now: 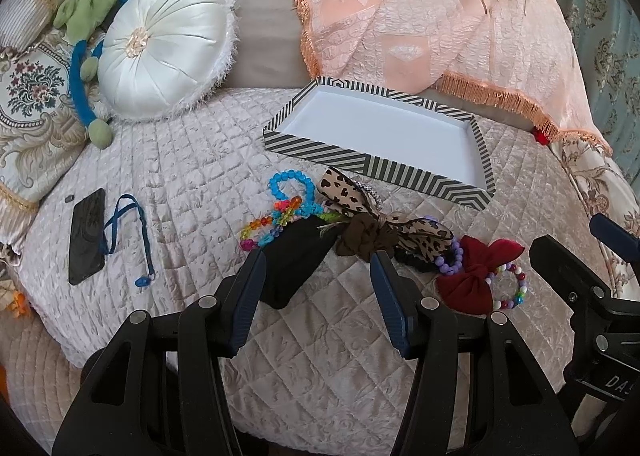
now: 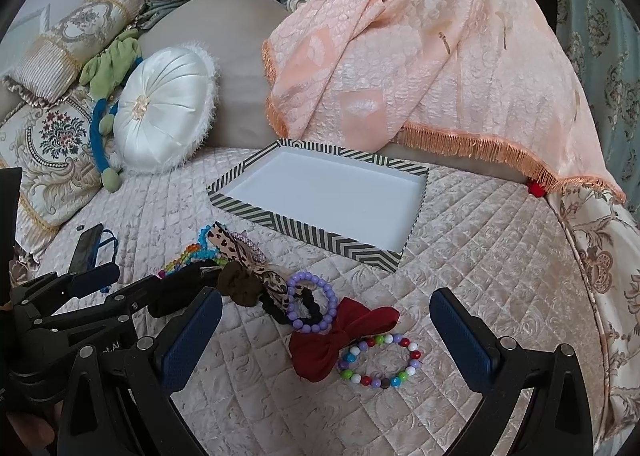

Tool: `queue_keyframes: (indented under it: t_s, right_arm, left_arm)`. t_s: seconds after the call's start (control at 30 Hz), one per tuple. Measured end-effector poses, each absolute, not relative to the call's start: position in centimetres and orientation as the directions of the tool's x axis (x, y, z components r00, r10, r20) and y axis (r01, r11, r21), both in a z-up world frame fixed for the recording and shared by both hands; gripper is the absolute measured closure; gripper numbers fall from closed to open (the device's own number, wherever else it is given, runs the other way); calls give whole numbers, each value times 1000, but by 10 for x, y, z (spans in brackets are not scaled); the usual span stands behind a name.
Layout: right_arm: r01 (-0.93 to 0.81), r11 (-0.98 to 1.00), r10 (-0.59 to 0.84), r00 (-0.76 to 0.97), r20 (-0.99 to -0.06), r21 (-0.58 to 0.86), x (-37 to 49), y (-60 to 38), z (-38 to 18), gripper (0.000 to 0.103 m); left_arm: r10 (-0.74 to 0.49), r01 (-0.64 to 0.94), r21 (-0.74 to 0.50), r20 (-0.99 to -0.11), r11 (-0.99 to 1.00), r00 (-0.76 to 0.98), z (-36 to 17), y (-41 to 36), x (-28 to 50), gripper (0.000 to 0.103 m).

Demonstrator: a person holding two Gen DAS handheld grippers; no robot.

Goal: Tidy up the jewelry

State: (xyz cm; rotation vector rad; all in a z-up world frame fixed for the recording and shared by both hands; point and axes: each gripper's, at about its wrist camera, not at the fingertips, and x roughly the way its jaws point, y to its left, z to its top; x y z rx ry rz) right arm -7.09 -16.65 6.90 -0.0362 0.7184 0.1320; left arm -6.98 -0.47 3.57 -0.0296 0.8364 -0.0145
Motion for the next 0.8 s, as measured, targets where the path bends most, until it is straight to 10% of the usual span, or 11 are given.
queue_keyframes:
  t_s: [0.8]
  right_arm:
    - [-140, 990, 115, 732, -671, 17, -70, -167, 62, 0]
  left_arm:
    - [-4, -20, -22, -760, 1000, 650, 27, 0, -68, 49]
